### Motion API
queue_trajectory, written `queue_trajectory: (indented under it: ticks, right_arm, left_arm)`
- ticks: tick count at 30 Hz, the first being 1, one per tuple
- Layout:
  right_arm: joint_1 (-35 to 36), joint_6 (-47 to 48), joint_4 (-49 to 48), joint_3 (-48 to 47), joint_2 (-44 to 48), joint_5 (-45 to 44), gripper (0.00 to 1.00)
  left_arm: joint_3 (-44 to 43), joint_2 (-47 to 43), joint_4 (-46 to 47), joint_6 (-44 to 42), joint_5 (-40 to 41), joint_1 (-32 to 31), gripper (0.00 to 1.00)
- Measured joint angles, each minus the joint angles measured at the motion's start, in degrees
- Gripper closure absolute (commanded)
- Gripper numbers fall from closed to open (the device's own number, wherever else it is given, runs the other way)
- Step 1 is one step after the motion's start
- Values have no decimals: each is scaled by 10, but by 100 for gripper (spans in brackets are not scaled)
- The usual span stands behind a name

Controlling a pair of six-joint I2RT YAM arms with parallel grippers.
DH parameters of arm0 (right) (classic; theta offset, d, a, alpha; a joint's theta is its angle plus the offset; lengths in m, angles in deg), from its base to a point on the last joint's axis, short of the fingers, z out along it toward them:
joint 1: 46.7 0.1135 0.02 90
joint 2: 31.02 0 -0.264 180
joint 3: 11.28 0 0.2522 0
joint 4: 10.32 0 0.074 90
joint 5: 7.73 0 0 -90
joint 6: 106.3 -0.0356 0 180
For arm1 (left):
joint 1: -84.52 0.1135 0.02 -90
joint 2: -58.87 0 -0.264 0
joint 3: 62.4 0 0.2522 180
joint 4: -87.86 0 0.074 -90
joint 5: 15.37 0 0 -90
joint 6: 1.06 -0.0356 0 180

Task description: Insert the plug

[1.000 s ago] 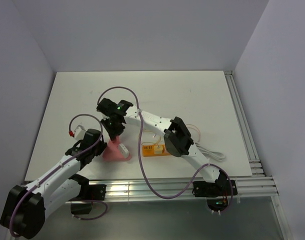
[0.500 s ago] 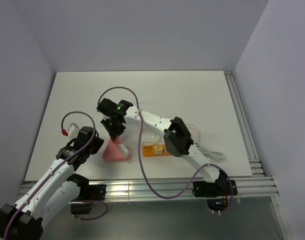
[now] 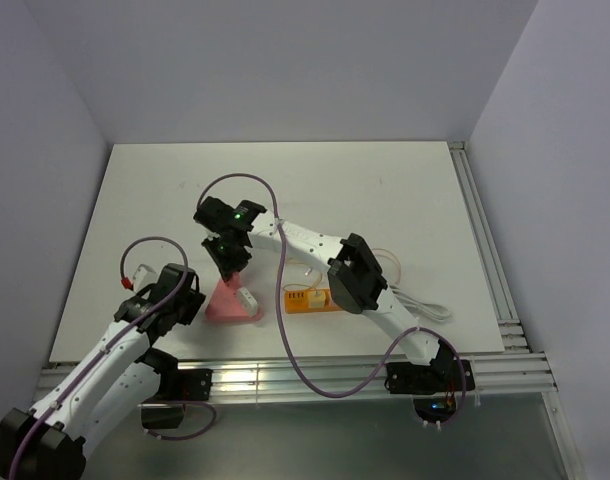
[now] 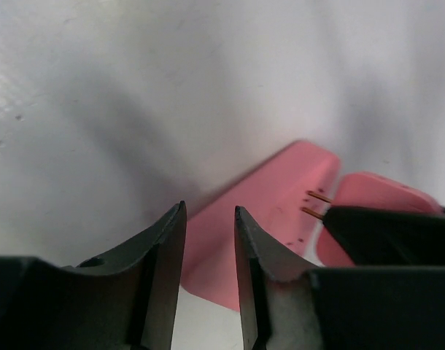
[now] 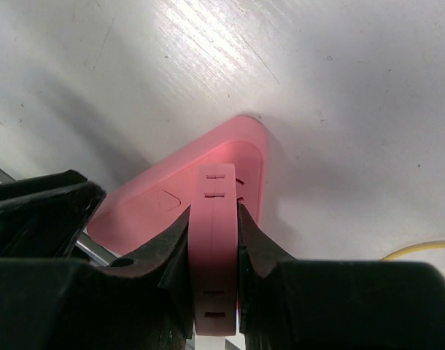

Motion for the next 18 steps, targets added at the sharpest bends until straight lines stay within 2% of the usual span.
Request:
queue_trajectory:
  ticks: [5, 18]
  right_arm:
    - [2, -8, 0, 0, 0, -1, 100]
    - [14, -8, 0, 1, -4, -18, 100]
  left_arm:
    - [18, 56, 2, 15, -16, 0, 63]
    - [27, 72, 30, 31, -43, 0, 62]
